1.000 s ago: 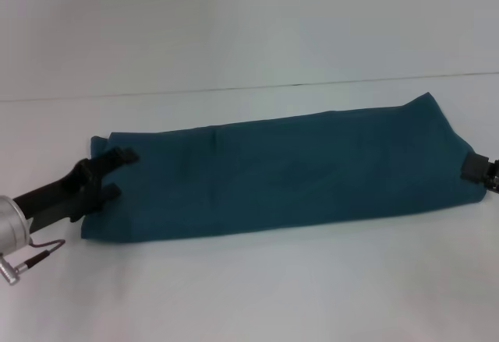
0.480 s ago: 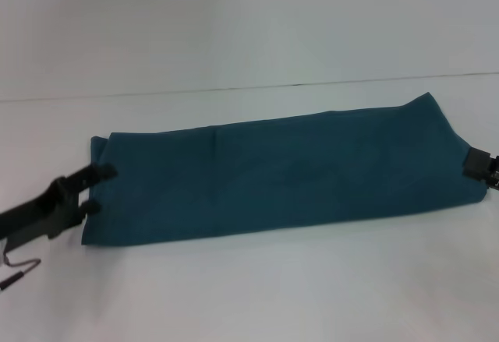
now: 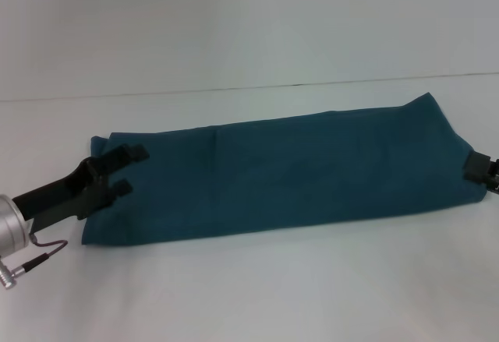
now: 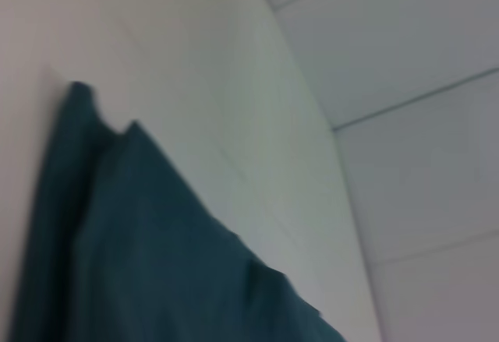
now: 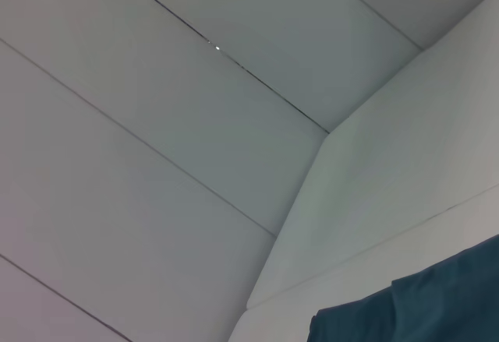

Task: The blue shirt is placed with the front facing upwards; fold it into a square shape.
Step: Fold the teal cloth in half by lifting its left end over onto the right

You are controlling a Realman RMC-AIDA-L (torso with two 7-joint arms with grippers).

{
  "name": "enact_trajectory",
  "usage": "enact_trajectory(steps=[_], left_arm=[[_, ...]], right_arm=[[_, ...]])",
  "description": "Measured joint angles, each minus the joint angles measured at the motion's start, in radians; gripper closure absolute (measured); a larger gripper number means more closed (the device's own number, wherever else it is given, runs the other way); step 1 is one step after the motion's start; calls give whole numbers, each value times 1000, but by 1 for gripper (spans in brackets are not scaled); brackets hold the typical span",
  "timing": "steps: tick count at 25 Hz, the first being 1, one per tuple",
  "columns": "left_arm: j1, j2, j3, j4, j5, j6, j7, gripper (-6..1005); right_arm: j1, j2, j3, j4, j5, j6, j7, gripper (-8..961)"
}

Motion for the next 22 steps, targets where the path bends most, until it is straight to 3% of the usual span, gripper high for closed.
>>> enact_trajectory(steps=[11,18,22], left_arm=[[29,-2,-5,-55,75,-128,-75,98],[36,-1,-47,7,66,-30,-70,97],[16,14,-59,25,68,-11,-97,98]], right_arm=[[-2,-1,3,10,-1,-3,1,71],[-1,-2,3,9,-3,-7,9,71],[-1,-3,0,9,-5,-8,9,71]])
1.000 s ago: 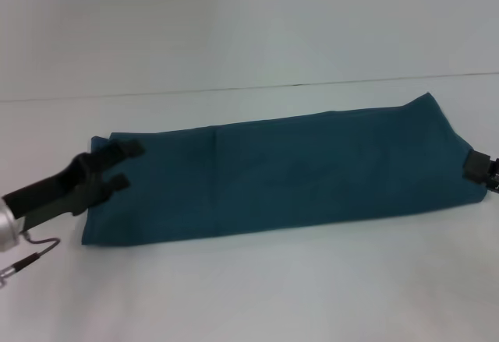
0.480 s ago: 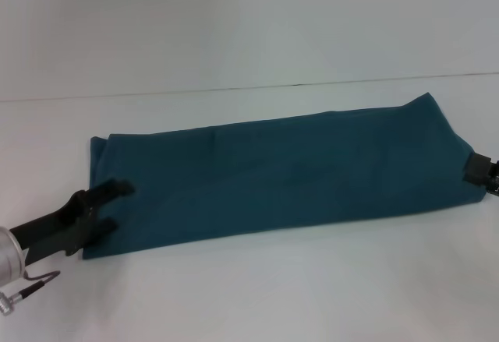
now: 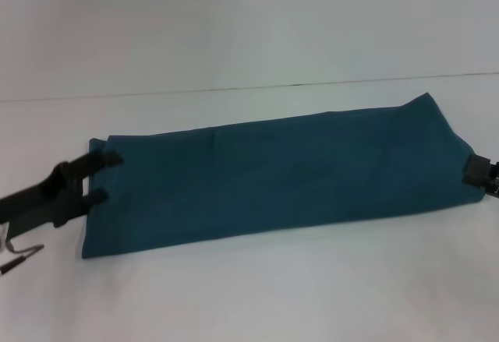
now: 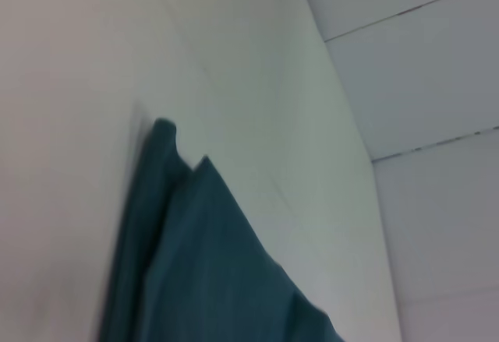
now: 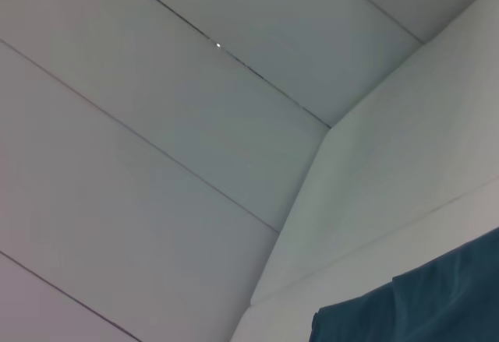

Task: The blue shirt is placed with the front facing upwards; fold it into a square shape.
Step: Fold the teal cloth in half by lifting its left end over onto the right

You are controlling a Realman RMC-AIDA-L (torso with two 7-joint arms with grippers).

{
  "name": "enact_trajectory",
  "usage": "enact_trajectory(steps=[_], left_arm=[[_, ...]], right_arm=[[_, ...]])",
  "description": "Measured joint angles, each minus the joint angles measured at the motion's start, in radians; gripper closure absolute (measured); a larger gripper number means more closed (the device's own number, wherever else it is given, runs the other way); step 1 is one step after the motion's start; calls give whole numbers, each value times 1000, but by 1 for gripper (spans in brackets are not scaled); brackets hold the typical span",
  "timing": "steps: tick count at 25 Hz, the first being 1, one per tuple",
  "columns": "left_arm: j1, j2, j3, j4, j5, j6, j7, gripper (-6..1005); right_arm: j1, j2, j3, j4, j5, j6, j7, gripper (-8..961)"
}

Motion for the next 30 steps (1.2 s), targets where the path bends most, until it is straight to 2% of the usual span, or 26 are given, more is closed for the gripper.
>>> enact_trajectory(steps=[4,7,10,30], left_arm=[[-34,4,3,-6,5,-91,-18,97],[-60,-20,12,-10,6,-191,-6,97],[-78,-26,53,-24,9,-252,2,98],[-65,-25,74,-46,34,-312,4,98]], right_arm=[[2,0,-1,0,-10,4,-1,72],[9,0,0,0,-22,9,-1,72],[16,0,2,0,-24,9,0,72],[21,-5,4,1,-24,9,1,72]])
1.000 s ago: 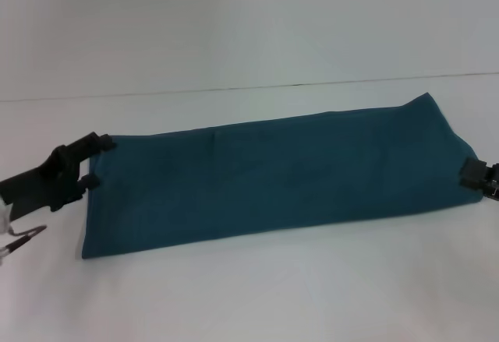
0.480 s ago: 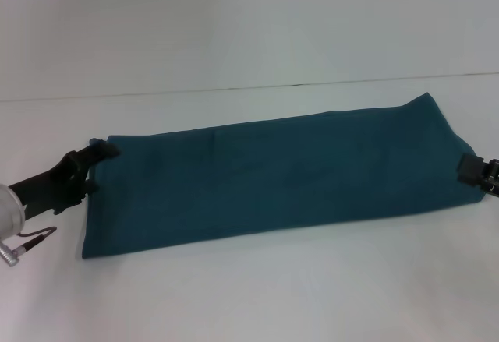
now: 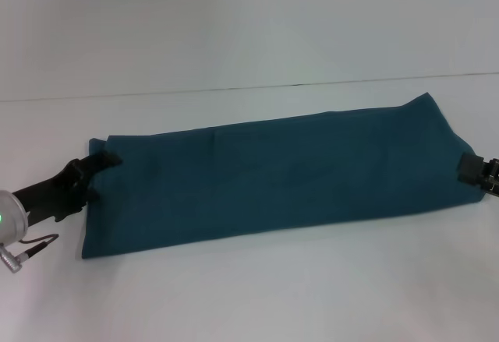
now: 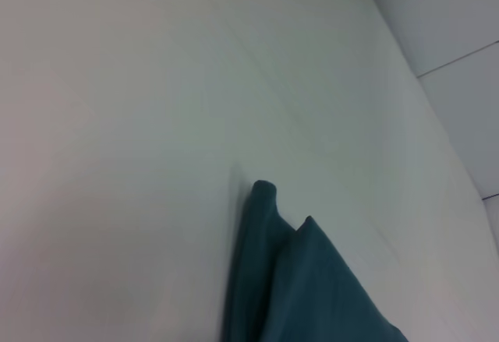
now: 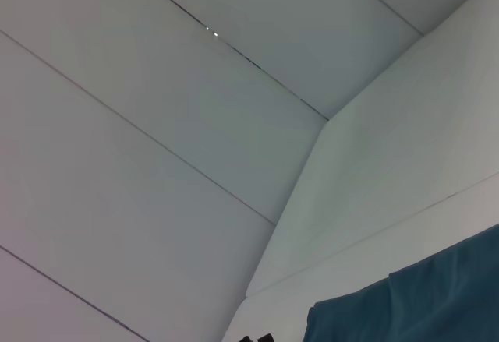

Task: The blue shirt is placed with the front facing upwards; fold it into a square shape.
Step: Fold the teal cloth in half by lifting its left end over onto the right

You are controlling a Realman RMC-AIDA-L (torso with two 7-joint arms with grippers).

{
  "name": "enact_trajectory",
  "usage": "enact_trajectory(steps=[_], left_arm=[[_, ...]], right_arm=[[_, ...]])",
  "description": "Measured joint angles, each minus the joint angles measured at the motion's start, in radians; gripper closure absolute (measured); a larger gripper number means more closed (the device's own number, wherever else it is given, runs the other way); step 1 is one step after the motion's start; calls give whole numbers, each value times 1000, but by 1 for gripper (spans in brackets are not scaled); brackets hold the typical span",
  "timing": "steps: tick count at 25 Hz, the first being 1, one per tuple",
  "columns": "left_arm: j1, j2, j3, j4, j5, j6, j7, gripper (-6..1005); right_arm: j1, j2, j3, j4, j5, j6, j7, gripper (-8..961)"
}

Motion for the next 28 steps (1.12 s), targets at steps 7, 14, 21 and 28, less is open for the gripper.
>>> enact_trajectory(steps=[7,14,21,28], left_arm=[[2,-2,1,-12,6,-23,5,98],[4,-2,2,-4,8,-7,5,98],[8,7,1,48,9,54,4,97],[-31,67,43,149,197,232,92,97]], right_arm=[[-2,0,0,0,0,-3,0,72],[-2,0,0,0,0,-6,1,72],[-4,0,0,0,1,-8,1,72],[-4,-4,0,-1,1,-9,0,72]])
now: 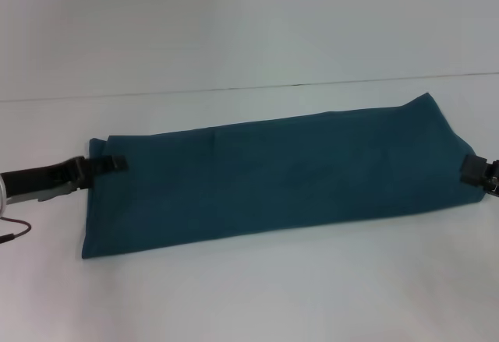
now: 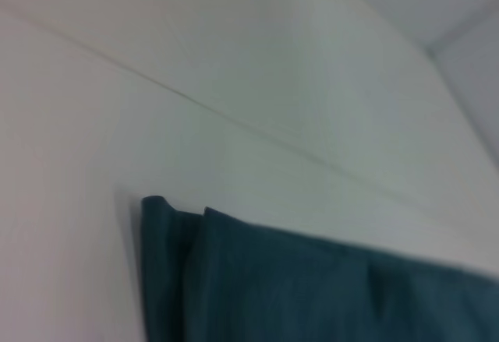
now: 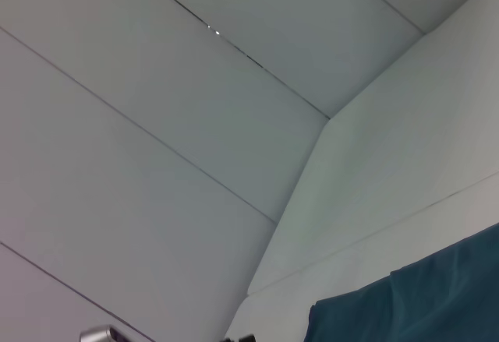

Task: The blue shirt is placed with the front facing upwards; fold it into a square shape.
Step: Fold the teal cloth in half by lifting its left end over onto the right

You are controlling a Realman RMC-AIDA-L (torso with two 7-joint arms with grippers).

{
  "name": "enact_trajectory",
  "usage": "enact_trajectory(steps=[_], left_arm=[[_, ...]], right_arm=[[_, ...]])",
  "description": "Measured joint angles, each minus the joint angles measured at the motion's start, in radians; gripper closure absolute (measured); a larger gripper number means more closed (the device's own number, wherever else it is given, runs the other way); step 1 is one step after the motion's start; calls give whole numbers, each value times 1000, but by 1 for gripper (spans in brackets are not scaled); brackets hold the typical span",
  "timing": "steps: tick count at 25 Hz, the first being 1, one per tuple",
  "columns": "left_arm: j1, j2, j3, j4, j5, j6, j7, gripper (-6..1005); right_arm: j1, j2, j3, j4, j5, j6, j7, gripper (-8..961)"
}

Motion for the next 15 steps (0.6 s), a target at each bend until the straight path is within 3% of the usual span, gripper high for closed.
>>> enact_trajectory(steps=[4,11,15], left_arm=[[-17,-4,33,17,91,-48,-10,97],[-12,-17,25,-6,99,-135,-208,97],[-12,-18,30,-12,105,-142,-231,97]], right_arm=[[0,0,-1,0,0,6,-1,72],[4,0,-1,1,-1,7,0,71],[6,-1,0,1,-1,8,0,71]])
